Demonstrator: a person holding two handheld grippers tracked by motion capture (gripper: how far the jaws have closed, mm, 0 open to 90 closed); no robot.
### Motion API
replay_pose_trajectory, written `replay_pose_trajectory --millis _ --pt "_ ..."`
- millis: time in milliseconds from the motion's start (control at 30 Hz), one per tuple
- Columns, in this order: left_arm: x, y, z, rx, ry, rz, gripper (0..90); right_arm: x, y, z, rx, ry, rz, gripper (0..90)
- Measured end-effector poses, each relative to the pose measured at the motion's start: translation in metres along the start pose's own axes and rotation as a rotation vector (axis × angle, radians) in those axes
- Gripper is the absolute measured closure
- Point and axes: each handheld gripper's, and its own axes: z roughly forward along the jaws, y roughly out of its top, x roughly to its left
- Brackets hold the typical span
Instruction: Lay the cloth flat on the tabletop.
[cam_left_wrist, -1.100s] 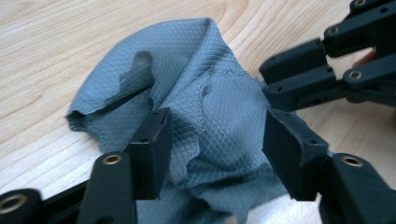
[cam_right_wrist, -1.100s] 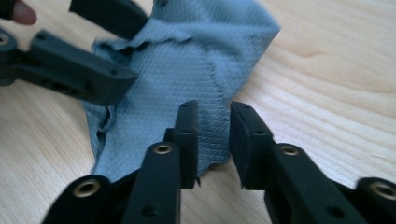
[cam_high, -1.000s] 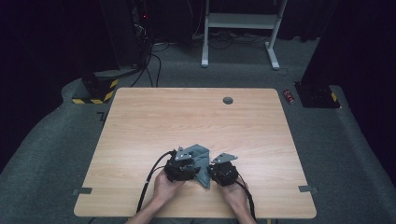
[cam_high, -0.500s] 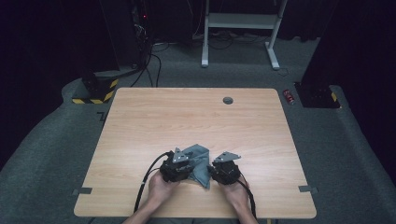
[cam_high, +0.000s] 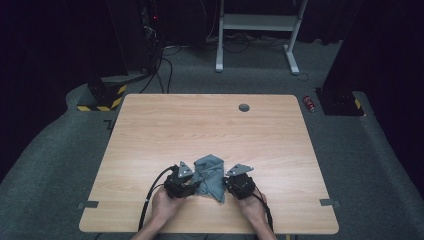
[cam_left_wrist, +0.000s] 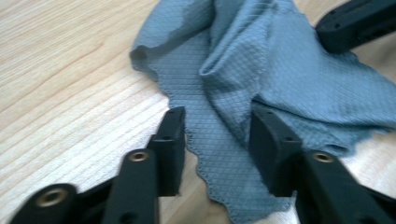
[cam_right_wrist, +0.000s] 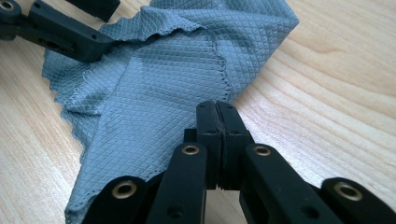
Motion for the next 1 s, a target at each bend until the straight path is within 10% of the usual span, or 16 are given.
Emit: replay_pose_trajectory --millis 433,700,1000 --pt "0.002 -0.001 0.0 0.001 0.011 -0.001 62.7 -0.039 -0.021 -0.043 -0.061 -0.121 0.116 89.3" --pt "0.007 -0.002 -0.002 0.004 -0.002 0.003 70.3 -0.052 -0.036 -0.04 0.014 -0.192 0.186 88.2" --pt "0.009 -0.007 -0.002 -0.022 0.037 -0.026 57.4 -0.017 -0.007 -0.048 -0.13 -0.083 0.062 65.6"
